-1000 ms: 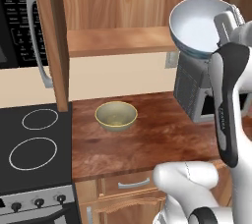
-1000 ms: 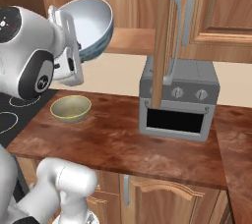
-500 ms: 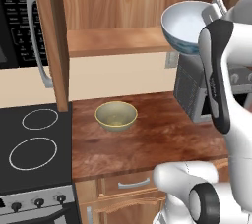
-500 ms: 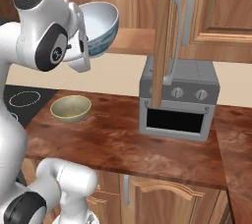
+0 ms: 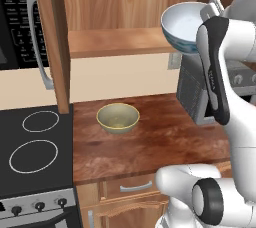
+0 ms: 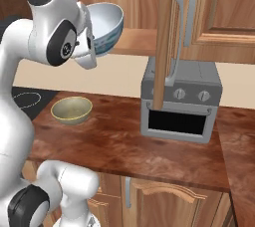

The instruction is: Open the cabinet. Pick the bowls from the counter and place them in the cabinet. Then close the cabinet.

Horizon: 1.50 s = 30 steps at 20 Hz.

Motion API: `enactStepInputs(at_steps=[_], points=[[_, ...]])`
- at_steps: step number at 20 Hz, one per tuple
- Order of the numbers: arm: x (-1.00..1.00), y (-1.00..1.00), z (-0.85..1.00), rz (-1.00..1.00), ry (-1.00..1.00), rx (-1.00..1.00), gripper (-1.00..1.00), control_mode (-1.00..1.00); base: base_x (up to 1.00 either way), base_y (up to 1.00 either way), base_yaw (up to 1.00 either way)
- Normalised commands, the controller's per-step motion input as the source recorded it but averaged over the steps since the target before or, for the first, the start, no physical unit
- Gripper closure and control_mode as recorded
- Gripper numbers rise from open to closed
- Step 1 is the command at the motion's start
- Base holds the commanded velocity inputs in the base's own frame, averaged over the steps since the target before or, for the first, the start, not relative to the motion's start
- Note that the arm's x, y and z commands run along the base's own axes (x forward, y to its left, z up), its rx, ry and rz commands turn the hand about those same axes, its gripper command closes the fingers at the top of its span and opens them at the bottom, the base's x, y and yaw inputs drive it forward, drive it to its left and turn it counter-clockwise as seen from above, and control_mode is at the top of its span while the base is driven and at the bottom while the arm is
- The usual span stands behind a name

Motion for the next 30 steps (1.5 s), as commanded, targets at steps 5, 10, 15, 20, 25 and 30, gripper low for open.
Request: enactStepInputs(at_steps=[5,10,15,20,25,30], points=[[0.28,-0.05,0.00,0.00,0.00,0.00,1.00,-1.00,0.00,0.00,0.00],[0.25,-0.11,0.00,0.00,0.00,0.01,1.00,-1.00,0.00,0.00,0.00],[0.12,-0.07,0.00,0.00,0.00,0.06,1.00,-1.00,0.00,0.00,0.00],[0.25,0.00,0.00,0.00,0.00,0.02,1.00,-1.00,0.00,0.00,0.00],[0.42,0.00,0.00,0.00,0.00,0.00,1.00,-1.00,0.00,0.00,0.00],[0.42,0.00,0.00,0.00,0.00,0.00,1.00,-1.00,0.00,0.00,0.00]])
